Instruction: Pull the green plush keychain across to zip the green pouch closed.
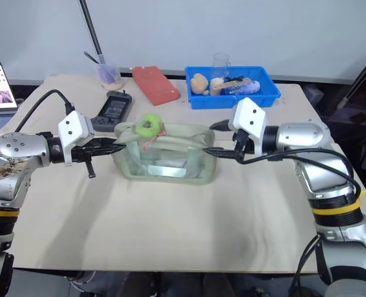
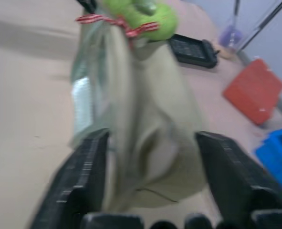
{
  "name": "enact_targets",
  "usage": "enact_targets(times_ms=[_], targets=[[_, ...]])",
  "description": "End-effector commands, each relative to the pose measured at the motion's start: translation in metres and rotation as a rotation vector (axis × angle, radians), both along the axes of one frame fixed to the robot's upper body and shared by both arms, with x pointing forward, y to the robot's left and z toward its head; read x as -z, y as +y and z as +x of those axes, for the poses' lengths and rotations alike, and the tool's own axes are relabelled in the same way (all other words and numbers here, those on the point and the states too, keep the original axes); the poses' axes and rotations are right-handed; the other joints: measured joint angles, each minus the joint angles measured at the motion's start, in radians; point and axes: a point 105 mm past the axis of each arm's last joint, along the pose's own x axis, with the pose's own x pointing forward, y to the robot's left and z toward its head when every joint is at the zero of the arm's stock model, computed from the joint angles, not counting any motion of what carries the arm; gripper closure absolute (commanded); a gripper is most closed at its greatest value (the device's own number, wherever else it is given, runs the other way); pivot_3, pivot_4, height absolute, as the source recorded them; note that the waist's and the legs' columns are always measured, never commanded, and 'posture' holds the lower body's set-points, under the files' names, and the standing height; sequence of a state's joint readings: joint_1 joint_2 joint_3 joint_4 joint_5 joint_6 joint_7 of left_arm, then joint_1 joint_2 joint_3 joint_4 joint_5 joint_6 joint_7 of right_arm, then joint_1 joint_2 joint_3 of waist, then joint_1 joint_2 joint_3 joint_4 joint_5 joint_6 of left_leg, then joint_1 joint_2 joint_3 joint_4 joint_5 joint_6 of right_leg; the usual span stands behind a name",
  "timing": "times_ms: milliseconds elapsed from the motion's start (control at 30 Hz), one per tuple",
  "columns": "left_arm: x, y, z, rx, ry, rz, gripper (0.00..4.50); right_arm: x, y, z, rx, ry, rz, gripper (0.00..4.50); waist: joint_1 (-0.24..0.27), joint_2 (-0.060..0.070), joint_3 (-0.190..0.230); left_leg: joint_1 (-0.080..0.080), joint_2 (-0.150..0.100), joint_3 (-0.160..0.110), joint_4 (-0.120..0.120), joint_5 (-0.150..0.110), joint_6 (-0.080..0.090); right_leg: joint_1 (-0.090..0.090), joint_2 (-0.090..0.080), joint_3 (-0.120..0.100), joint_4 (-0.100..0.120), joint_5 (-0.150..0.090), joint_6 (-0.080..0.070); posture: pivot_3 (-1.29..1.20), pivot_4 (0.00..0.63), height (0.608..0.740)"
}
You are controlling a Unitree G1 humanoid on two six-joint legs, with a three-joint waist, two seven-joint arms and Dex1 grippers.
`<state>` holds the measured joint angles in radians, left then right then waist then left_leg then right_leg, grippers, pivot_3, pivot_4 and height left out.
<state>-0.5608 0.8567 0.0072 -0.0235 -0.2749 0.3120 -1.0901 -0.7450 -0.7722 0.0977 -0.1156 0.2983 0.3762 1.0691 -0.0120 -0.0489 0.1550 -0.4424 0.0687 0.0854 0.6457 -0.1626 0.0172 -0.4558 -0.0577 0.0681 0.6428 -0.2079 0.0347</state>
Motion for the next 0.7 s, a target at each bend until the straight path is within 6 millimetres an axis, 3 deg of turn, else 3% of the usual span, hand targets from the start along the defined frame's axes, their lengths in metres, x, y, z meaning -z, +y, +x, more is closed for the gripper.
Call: enact_targets(times_ms=[33, 133, 233, 433, 567, 700], targets=[[-0.009, -0.004, 0.0, 0.011, -0.03, 0.014, 4.5, -0.032, 0.021, -0.004, -0.041, -0.09, 0.073, 0.02, 0.0, 0.0, 0.0, 0.0, 0.0, 0.0, 0.0, 0.0, 0.0, 0.0, 0.0, 0.0, 0.0, 0.0, 0.0, 0.0, 0.15, 0.74], [-0.008, -0.004, 0.001, 0.01, -0.027, 0.015, 4.5, -0.041, 0.058, -0.001, -0.069, -0.122, 0.142, 0.02, -0.008, 0.0, 0.0, 0.001, 0.0, 0.0, 0.0, 0.0, 0.0, -0.001, 0.0, 0.0, 0.002, 0.001, 0.0, 0.0, 0.15, 0.74], [-0.008, -0.006, 0.001, 0.015, -0.023, 0.016, 4.5, -0.034, 0.089, -0.005, -0.135, -0.105, 0.135, 0.02, -0.006, 0.0, 0.0, 0.001, 0.001, -0.001, 0.0, 0.0, 0.0, -0.001, 0.002, 0.0, 0.004, 0.002, 0.002, 0.0, 0.15, 0.74], [-0.01, -0.009, 0.0, 0.027, -0.026, 0.019, 4.5, -0.022, 0.114, -0.001, -0.163, -0.076, 0.093, 0.02, 0.0, 0.0, 0.0, 0.0, 0.0, 0.0, 0.0, 0.0, 0.0, -0.001, 0.001, 0.0, 0.003, 0.002, 0.002, 0.0, 0.15, 0.74], [-0.011, -0.008, -0.001, 0.026, -0.024, 0.024, 4.5, -0.018, 0.117, 0.006, -0.148, -0.069, 0.076, 1.13, -0.002, 0.0, 0.0, 0.0, 0.001, 0.0, 0.0, 0.0, 0.0, -0.001, 0.001, 0.0, 0.003, 0.001, 0.001, 0.0, 0.15, 0.74], [-0.01, -0.008, -0.003, 0.025, -0.02, 0.023, 4.5, -0.015, 0.117, 0.011, -0.136, -0.066, 0.065, 2.59, -0.002, 0.0, 0.0, 0.0, 0.001, 0.0, 0.0, 0.0, 0.0, -0.001, 0.001, -0.001, 0.003, 0.001, 0.001, 0.0, 0.15, 0.74]])
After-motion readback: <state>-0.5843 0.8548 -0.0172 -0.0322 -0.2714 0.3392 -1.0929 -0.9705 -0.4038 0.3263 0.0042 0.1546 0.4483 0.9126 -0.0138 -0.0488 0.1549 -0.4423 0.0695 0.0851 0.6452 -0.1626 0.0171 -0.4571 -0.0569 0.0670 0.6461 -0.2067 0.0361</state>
